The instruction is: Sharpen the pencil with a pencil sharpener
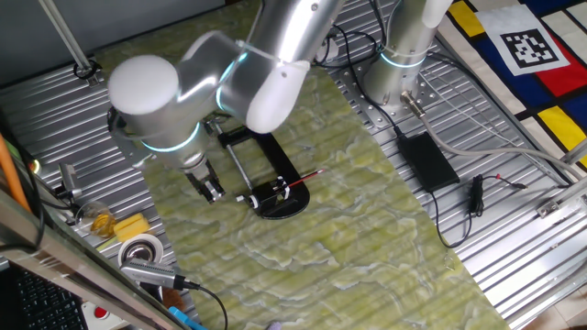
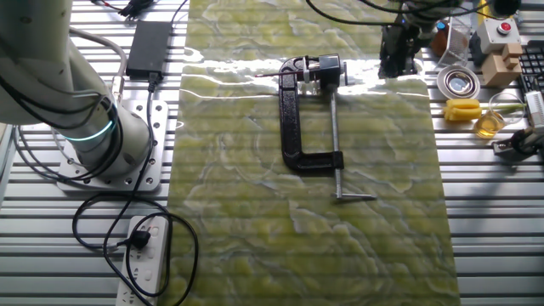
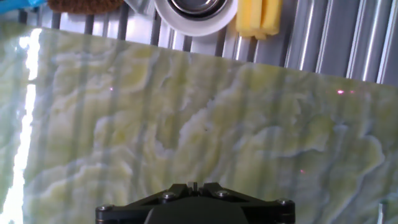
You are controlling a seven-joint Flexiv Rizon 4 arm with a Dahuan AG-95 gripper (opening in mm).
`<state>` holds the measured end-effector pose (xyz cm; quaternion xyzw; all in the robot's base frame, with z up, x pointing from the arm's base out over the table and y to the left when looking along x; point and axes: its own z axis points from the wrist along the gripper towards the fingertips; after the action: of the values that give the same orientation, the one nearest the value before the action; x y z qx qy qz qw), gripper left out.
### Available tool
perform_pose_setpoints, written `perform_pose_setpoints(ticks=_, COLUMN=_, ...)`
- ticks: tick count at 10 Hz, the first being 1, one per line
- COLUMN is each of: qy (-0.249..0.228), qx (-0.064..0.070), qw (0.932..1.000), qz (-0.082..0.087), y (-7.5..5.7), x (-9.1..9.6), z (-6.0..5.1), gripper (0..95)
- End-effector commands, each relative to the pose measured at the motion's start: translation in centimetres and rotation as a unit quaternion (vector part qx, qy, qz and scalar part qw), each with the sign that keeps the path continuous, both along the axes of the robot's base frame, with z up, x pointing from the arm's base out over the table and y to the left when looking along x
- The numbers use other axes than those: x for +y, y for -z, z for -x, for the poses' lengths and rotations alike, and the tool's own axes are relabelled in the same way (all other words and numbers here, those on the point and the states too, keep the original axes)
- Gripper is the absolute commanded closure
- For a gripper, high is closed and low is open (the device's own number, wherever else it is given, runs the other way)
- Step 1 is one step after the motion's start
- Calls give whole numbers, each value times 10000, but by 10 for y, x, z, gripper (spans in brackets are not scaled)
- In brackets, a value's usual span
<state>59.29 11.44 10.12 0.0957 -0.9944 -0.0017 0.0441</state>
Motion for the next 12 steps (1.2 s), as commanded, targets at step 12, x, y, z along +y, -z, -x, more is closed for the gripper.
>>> perform_pose_setpoints(ticks=12, qy=1332, qx=-488, qw=9894, qz=-308, y=20, x=15, z=23, gripper=950)
